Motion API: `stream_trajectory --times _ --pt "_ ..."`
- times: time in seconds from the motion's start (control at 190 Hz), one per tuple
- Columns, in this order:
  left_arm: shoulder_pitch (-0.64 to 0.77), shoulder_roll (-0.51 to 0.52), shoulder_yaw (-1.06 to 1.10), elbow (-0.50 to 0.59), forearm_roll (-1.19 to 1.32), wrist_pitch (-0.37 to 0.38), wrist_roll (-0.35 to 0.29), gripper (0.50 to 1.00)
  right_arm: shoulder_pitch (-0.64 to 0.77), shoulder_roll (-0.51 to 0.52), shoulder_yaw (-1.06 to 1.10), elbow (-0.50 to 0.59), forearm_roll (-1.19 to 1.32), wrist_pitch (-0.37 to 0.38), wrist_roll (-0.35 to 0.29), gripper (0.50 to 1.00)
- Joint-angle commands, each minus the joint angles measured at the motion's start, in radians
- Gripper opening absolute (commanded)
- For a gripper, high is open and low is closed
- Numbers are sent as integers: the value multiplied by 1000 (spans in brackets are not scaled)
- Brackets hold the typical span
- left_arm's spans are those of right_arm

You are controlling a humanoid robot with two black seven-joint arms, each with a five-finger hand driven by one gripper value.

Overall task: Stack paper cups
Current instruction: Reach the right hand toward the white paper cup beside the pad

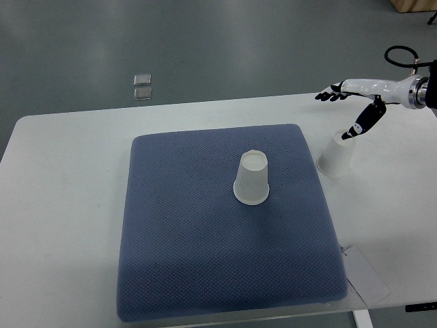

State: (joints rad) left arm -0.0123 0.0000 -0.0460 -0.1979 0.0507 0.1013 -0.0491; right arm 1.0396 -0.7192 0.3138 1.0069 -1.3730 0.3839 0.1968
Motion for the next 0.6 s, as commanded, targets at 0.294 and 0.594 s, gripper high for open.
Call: stream_trajectory --times 0.294,0.594 --pt "0 0 0 0 0 0 0 1000 -3 50 -101 -27 -107 -60 1 909" --pt "0 0 0 0 0 0 0 1000 -9 90 -183 -77 -109 -175 1 905"
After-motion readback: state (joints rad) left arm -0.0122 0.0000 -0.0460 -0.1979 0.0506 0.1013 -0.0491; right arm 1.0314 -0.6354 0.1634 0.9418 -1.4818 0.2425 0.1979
